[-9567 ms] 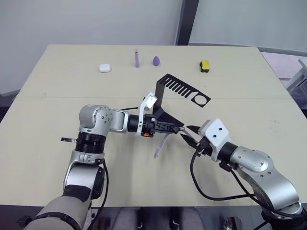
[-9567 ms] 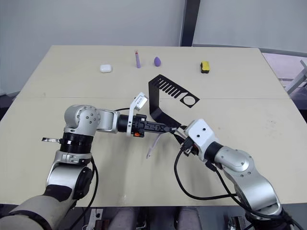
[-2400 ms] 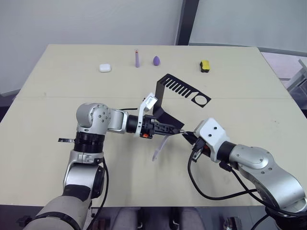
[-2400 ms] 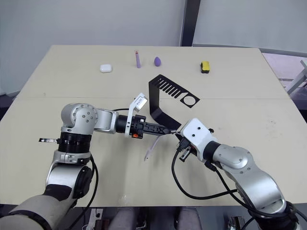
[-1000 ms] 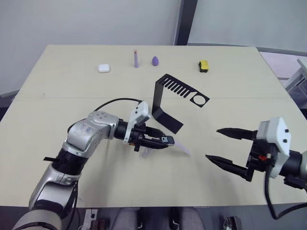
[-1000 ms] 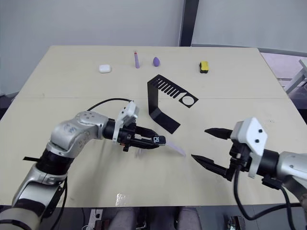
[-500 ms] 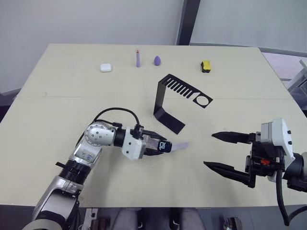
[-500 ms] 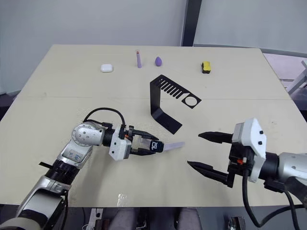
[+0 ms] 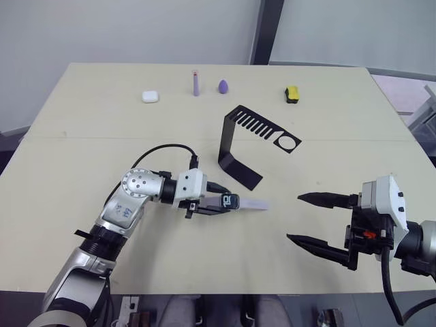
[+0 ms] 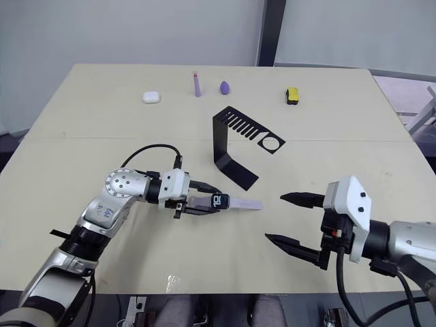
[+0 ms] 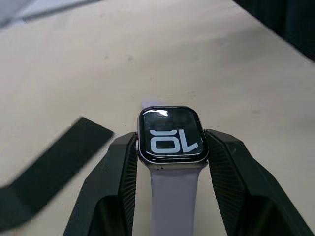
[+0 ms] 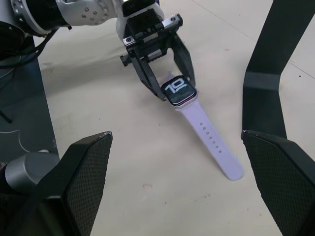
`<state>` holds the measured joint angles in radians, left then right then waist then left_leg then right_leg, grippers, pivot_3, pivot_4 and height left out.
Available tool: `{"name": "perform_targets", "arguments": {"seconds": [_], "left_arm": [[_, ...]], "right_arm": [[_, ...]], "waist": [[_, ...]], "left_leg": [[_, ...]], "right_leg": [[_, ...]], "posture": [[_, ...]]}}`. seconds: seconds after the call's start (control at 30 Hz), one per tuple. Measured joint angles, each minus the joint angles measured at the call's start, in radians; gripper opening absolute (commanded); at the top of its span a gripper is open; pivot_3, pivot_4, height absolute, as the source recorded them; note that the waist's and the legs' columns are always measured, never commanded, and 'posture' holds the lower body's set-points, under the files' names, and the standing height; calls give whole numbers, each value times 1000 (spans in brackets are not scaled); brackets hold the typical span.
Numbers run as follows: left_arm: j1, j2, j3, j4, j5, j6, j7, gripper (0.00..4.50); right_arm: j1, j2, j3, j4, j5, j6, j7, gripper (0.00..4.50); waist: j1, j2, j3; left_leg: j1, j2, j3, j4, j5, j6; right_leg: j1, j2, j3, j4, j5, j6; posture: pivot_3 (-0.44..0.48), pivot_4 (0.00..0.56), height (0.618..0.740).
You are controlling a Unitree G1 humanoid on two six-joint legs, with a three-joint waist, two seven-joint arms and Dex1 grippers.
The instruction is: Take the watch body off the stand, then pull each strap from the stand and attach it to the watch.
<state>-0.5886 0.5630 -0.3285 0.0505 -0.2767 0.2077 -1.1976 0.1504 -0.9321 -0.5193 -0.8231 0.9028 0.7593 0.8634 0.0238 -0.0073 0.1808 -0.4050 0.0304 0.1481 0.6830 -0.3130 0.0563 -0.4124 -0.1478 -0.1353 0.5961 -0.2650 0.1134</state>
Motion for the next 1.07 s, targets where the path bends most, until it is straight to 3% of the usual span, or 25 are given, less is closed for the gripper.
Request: {"name": "perform_targets", "arguments": {"seconds": [0.23, 0.43, 0.67, 0.8, 0.97, 1.07], "left_arm": [[5, 2, -89, 29, 134, 6, -7, 1612], [21, 22, -57, 31, 122, 24, -21, 4448], [126, 335, 218, -144, -97, 160, -194, 4486], [277, 549, 395, -189, -178, 213, -302, 4486], [399, 660, 595, -159, -211, 240, -302, 4486], [434, 668, 657, -158, -220, 237, -302, 4486]], "right_arm": [[39, 0, 3, -4, -27, -22, -2, 4439], [95, -1, 0, -14, -59, -42, 1, 4500], [146, -52, -160, 48, -55, -41, 101, 4500], [186, -77, -254, 105, -48, -34, 191, 4500], [221, -100, -325, 161, -49, -34, 287, 4500], [224, -116, -355, 196, -59, -36, 327, 4500]], "waist": [[1, 0, 0], [1, 0, 0], [-11, 0, 0], [-12, 1, 0], [0, 1, 0], [0, 2, 1]], "left_leg": [[0, 0, 0, 0, 0, 0], [0, 0, 0, 0, 0, 0], [1, 2, -1, -1, 0, -3], [1, 2, 0, -1, -1, -3], [0, 2, -1, -1, -5, -8], [0, 2, -1, -2, -5, -9]], "right_leg": [[0, 0, 0, -1, 0, 0], [0, -1, 2, 0, 0, 0], [-1, -1, 2, 1, -1, -2], [-1, -1, 2, -1, -1, -3], [-1, -3, 5, -3, -2, -3], [-1, -5, 7, -4, -2, -3]], "posture": [[0, 150, 740], [0, 150, 740], [0, 150, 740], [0, 150, 740], [0, 150, 740], [0, 150, 740]]}}
